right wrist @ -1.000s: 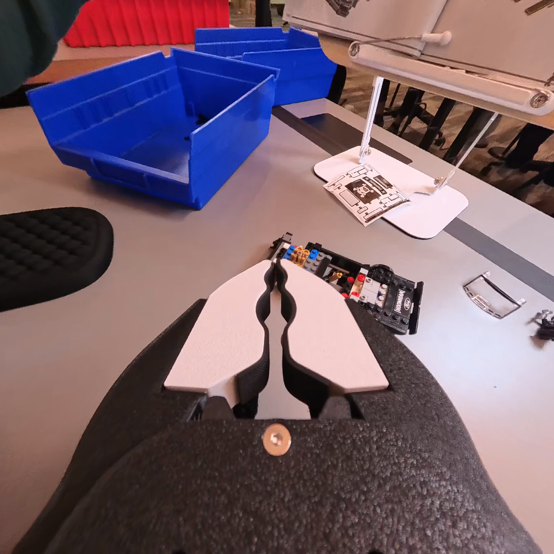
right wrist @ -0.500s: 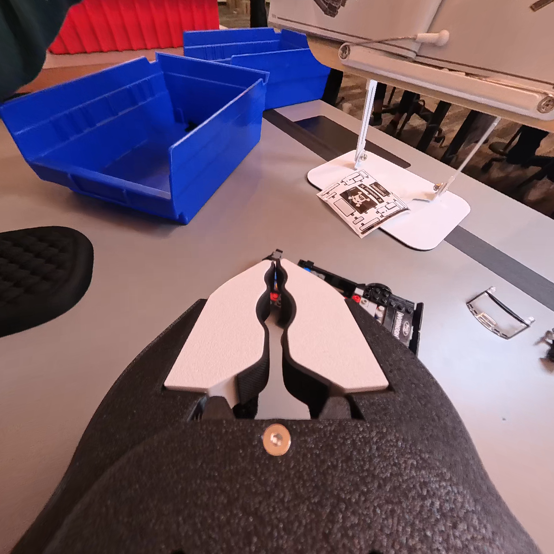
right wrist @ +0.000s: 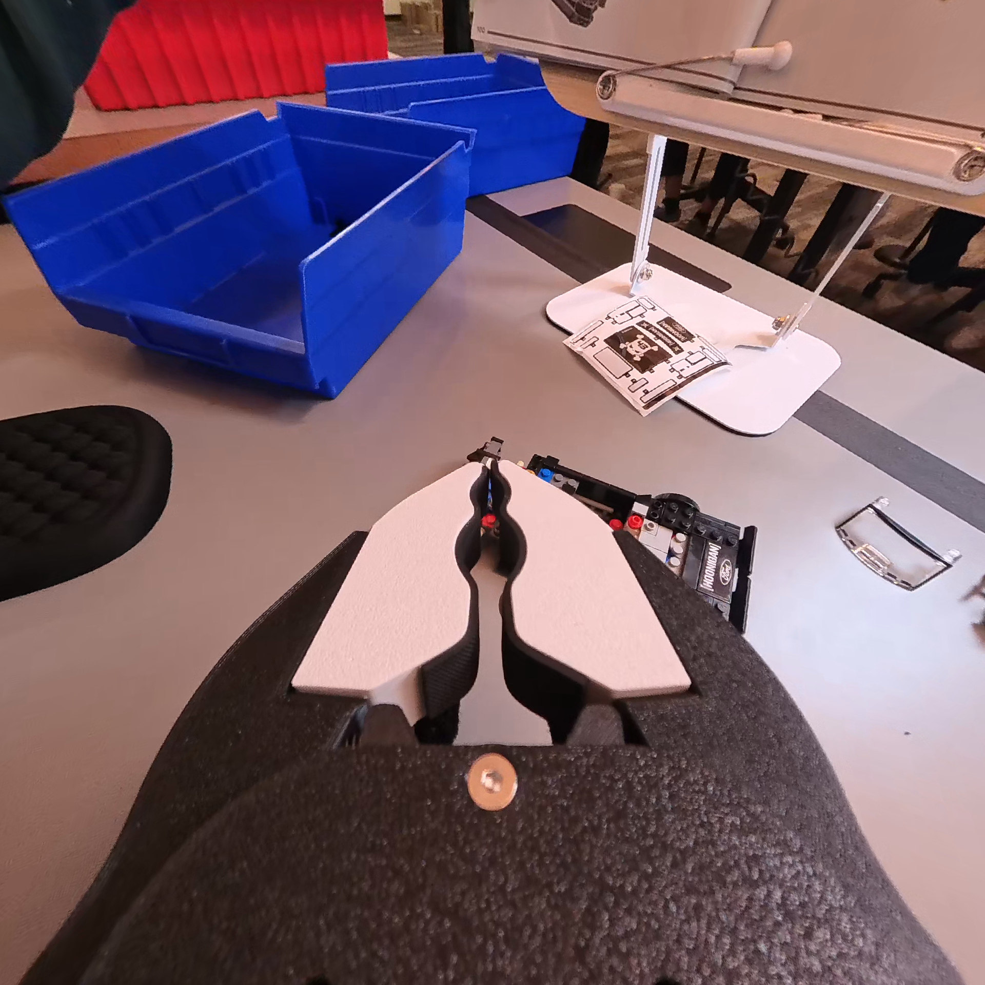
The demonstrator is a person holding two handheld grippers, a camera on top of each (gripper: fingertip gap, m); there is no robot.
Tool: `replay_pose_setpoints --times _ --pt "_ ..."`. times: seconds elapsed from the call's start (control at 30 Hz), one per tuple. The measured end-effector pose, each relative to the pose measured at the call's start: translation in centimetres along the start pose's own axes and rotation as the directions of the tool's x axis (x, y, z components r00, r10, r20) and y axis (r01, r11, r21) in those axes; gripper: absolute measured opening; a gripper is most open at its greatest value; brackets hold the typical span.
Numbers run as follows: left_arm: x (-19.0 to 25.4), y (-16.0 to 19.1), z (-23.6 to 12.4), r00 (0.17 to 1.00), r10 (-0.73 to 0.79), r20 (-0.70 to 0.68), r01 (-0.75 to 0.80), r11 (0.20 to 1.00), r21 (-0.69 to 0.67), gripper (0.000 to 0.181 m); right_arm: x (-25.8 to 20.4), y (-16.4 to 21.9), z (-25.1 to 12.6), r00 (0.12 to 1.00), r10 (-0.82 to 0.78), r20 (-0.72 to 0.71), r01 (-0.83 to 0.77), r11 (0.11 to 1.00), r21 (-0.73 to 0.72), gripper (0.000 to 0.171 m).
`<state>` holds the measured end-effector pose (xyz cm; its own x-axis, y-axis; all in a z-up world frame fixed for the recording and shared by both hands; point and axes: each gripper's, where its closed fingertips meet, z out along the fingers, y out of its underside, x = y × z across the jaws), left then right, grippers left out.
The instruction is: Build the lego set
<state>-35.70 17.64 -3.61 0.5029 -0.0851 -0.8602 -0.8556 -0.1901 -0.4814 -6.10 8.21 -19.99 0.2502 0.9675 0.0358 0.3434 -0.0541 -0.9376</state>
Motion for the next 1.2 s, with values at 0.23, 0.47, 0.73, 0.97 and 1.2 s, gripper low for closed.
replay_pose_setpoints --times 0.23,0.47,0.73,0.97,1.2 --pt "0.4 0.1 0.2 1.0 -0.011 -0.008 0.011 1.0 -0.014 0.014 0.0 0.3 -0.1 1.0 0.016 0.007 -0.016 1.0 -0.005 0.0" --pt "0.6 0.0 0.4 1.0 -0.014 -0.006 0.014 0.999 -0.033 0.014 0.1 0.5 -0.1 1.0 0.022 0.01 -0.022 1.0 -0.008 0.0" --pt "1.1 0.0 0.6 1.0 -0.019 -0.012 0.018 0.999 -0.051 0.014 0.1 0.6 -0.2 1.0 0.025 0.014 -0.025 1.0 -0.011 0.0" --pt "1.1 0.0 0.7 1.0 -0.021 -0.014 0.02 0.998 -0.059 0.015 0.1 0.6 -0.3 0.999 0.029 0.015 -0.029 1.0 -0.011 0.0" --pt "1.1 0.1 0.6 1.0 -0.022 -0.016 0.021 0.998 -0.067 0.014 0.2 0.7 -0.3 0.999 0.03 0.015 -0.029 1.0 -0.01 0.0"
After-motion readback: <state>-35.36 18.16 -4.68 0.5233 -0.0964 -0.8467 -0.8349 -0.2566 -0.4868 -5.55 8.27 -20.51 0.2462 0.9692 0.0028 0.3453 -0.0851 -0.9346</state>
